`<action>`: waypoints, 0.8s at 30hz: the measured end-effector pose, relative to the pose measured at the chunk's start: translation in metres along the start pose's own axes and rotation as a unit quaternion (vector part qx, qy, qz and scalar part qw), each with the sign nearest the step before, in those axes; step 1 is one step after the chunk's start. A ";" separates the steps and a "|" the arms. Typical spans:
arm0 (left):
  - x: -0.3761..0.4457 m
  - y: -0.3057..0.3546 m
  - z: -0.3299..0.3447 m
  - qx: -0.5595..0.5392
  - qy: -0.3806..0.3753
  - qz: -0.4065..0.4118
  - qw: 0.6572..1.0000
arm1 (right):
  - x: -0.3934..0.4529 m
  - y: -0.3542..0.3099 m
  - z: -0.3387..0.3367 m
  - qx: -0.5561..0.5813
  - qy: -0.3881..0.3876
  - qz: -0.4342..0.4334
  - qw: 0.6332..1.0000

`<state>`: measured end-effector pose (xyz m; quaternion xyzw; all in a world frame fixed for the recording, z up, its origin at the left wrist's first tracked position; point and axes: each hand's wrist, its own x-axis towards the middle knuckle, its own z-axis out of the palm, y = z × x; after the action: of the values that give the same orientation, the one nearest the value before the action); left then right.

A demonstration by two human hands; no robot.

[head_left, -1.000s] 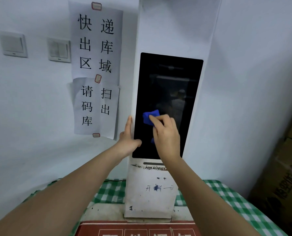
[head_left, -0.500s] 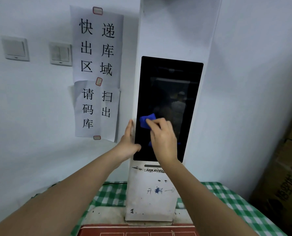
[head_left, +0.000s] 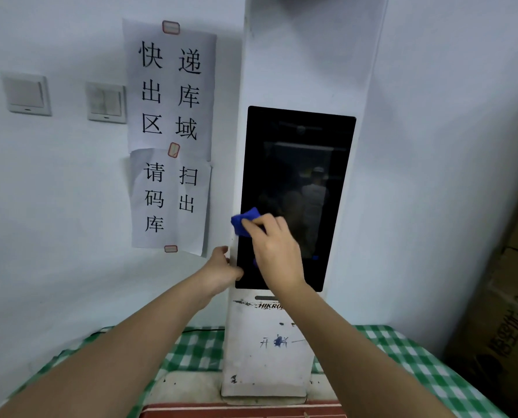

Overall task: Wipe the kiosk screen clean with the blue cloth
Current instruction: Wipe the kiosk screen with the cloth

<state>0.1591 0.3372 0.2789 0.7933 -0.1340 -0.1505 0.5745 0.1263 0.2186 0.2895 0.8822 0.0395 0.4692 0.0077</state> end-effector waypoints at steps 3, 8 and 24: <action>-0.002 -0.001 0.003 0.007 -0.005 -0.019 1.000 | 0.007 -0.005 0.003 -0.011 0.010 0.008 1.000; -0.001 -0.006 0.000 0.048 -0.016 -0.051 0.997 | -0.028 -0.008 0.023 -0.025 -0.081 -0.060 0.995; -0.012 -0.004 -0.003 0.071 -0.013 -0.080 0.994 | -0.037 -0.009 0.026 0.000 -0.105 -0.025 0.994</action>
<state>0.1493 0.3452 0.2770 0.8384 -0.0882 -0.1959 0.5010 0.1263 0.2254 0.2436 0.9252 0.0607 0.3739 0.0231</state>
